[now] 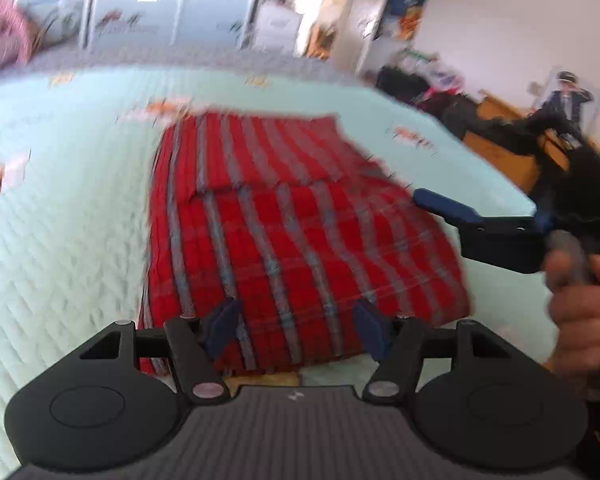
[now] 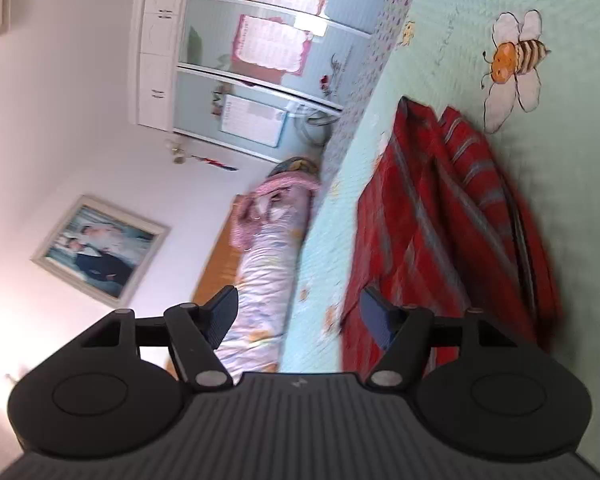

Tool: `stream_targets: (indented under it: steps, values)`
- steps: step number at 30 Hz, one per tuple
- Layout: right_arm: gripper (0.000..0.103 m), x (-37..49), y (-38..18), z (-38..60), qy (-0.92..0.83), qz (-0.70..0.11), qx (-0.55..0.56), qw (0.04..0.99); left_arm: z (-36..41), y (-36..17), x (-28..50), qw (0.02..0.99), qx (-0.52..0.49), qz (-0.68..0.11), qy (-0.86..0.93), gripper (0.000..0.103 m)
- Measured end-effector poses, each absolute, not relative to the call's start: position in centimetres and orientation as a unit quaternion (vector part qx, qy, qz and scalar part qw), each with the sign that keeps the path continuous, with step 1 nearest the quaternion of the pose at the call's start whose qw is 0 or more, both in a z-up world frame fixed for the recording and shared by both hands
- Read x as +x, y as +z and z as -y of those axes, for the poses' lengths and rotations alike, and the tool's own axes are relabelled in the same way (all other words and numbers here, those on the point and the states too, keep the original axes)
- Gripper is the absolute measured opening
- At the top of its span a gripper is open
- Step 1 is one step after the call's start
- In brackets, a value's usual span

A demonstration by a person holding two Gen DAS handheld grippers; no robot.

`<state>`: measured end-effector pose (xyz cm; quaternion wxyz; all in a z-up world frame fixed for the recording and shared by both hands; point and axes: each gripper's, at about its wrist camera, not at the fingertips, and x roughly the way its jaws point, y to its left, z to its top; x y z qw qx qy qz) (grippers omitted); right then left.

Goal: Fold clothes
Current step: 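Lay the shirt edge over the shirt body and open both grippers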

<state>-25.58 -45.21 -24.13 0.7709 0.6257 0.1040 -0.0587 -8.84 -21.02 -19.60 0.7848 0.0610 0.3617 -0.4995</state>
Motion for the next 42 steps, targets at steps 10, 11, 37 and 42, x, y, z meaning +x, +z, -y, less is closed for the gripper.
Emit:
stream_targets:
  steps: [10,11,37,42]
  values:
    - [0.046,-27.1,-20.1,45.2,-0.053,-0.065,0.587,0.806,21.1,-18.0,-8.9,0.784,0.037,-0.33,-0.524,0.066]
    - [0.05,-25.8,-19.2,44.7,-0.037,-0.063,0.576,0.814,21.8,-18.5,-8.4,0.782,0.04,-0.34,-0.521,0.066]
    - [0.037,-22.1,-23.2,54.4,-0.215,-0.113,0.589,0.771,25.1,-19.0,-7.4,0.789,0.048,-0.329,-0.516,0.073]
    - [0.061,-18.9,-18.0,52.4,-0.12,-0.06,0.575,0.807,25.0,-17.0,-7.9,0.807,0.053,-0.267,-0.523,0.074]
